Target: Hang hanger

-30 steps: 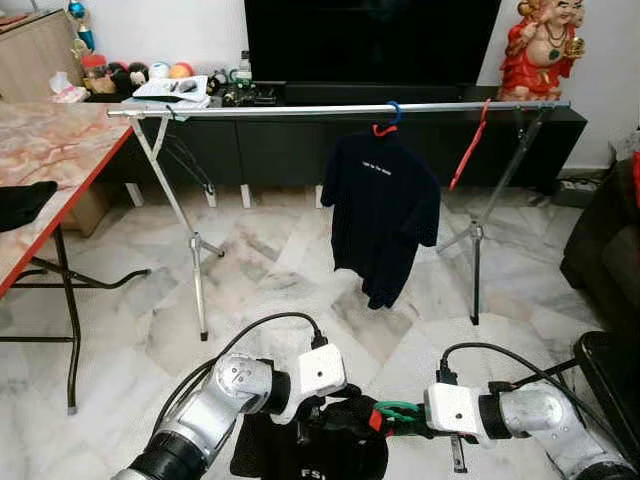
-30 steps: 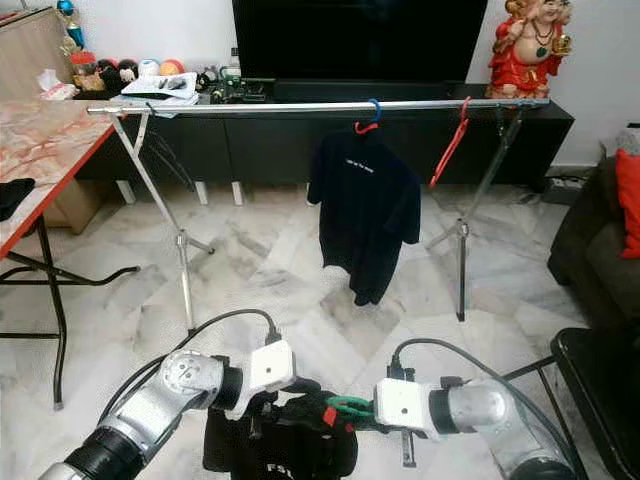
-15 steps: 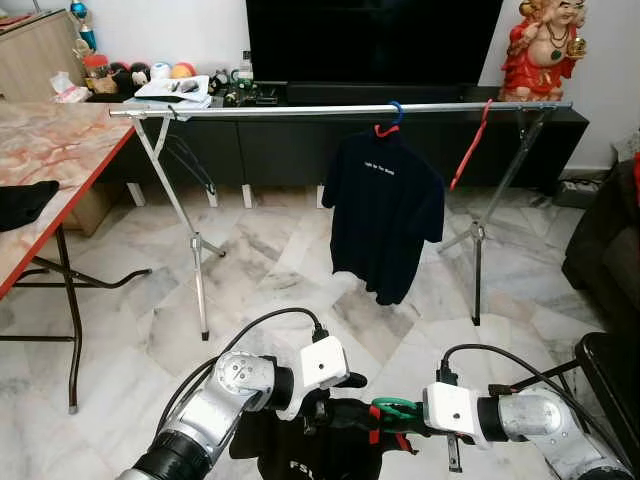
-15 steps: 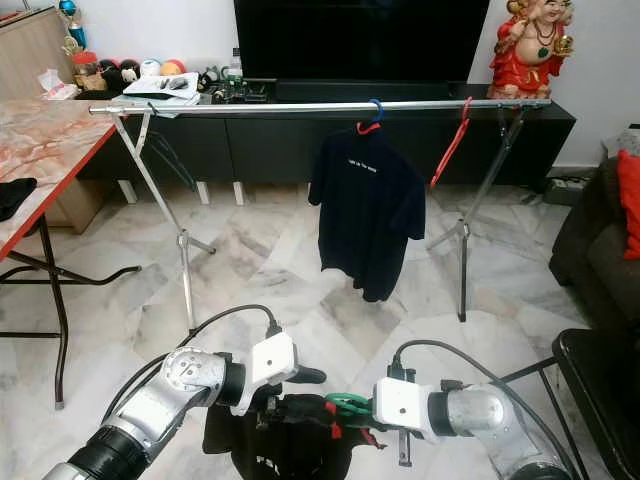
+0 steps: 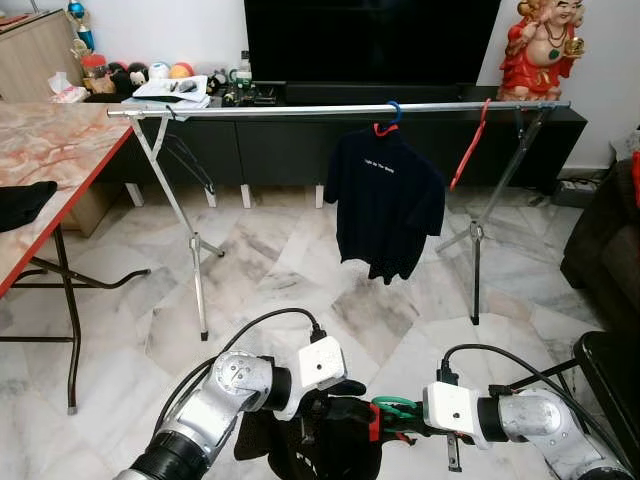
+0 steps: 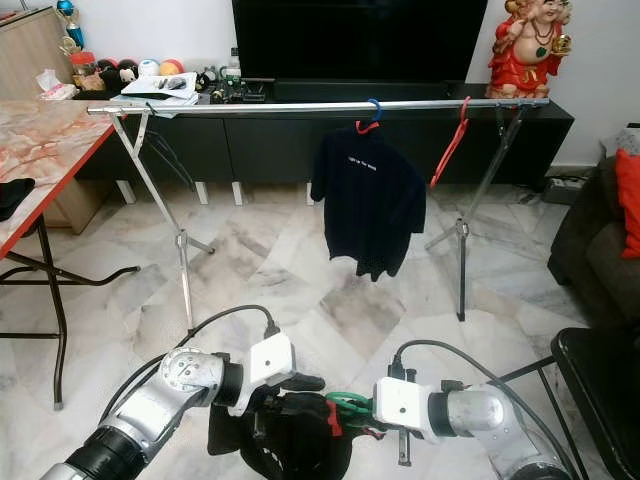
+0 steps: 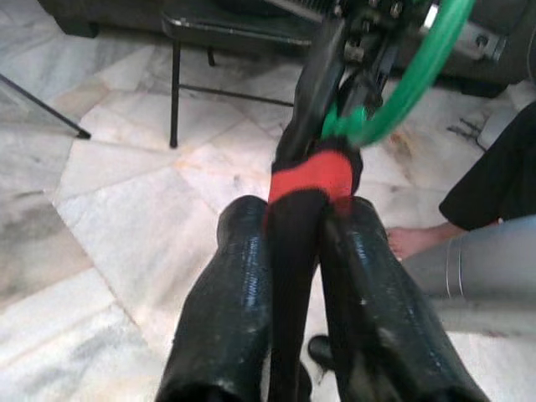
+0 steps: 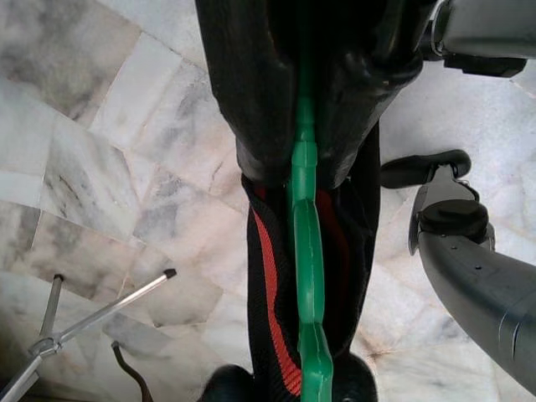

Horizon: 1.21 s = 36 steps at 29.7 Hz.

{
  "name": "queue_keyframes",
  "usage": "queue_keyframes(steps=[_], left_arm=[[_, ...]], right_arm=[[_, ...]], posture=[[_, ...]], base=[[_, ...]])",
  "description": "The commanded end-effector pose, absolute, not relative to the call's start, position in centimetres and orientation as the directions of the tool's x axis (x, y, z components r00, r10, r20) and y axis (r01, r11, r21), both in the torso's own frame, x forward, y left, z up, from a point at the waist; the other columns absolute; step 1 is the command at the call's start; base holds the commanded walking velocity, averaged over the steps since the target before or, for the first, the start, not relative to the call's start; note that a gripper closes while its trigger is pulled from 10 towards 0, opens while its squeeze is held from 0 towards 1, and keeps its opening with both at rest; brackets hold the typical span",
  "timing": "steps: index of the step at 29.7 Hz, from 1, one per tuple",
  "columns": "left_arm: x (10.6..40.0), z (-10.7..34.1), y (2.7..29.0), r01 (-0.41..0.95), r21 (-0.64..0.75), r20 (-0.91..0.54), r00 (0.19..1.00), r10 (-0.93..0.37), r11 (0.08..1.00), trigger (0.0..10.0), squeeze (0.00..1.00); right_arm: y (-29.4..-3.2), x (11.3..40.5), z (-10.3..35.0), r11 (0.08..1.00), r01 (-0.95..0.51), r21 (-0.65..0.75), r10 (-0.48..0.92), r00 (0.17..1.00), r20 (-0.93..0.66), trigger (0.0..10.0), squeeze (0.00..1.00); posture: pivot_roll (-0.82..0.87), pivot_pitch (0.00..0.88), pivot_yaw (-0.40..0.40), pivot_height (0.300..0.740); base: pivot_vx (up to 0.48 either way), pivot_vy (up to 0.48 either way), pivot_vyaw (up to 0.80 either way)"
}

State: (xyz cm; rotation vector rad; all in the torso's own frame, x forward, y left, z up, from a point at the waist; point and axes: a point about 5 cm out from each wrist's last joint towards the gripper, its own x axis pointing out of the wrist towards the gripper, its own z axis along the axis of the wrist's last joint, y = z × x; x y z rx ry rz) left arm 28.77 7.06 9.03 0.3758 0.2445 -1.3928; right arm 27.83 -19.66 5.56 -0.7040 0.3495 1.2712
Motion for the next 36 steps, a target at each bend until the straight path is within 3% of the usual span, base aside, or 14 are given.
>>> queue_keyframes(steps=[1,11,29,36], left_arm=[[28.5,8.9,6.9,0.987,0.108,-0.398,0.149,-0.905,0.115,0.0,0.22],[28.3,8.9,6.9,0.991,0.087,-0.403,0.129,-0.906,0.103,0.0,0.22],[28.9,10.3,7.1,0.986,0.066,-0.309,0.167,-0.936,0.154,0.0,0.22],[29.0,10.5,7.7,0.984,0.075,-0.321,0.176,-0.931,0.160,0.0,0.22]], right_arm=[[-19.6,28.1,5.9,0.150,-0.943,-0.299,0.759,0.303,-0.576,0.0,0.00],[-19.5,28.1,6.0,0.149,-0.943,-0.298,0.761,0.302,-0.574,0.0,0.00],[-19.5,27.5,5.0,0.145,-0.947,-0.288,0.744,0.296,-0.599,0.0,0.00],[-20.5,27.3,4.7,0.182,-0.937,-0.297,0.716,0.333,-0.613,0.0,0.00]], posture=[[-0.02,0.047,-0.011,0.740],[-0.02,0.051,-0.011,0.740],[-0.01,0.054,-0.014,0.740],[-0.01,0.055,-0.015,0.740]], base=[[0.000,0.000,0.00],[0.000,0.000,0.00],[0.000,0.000,0.00],[0.000,0.000,0.00]])
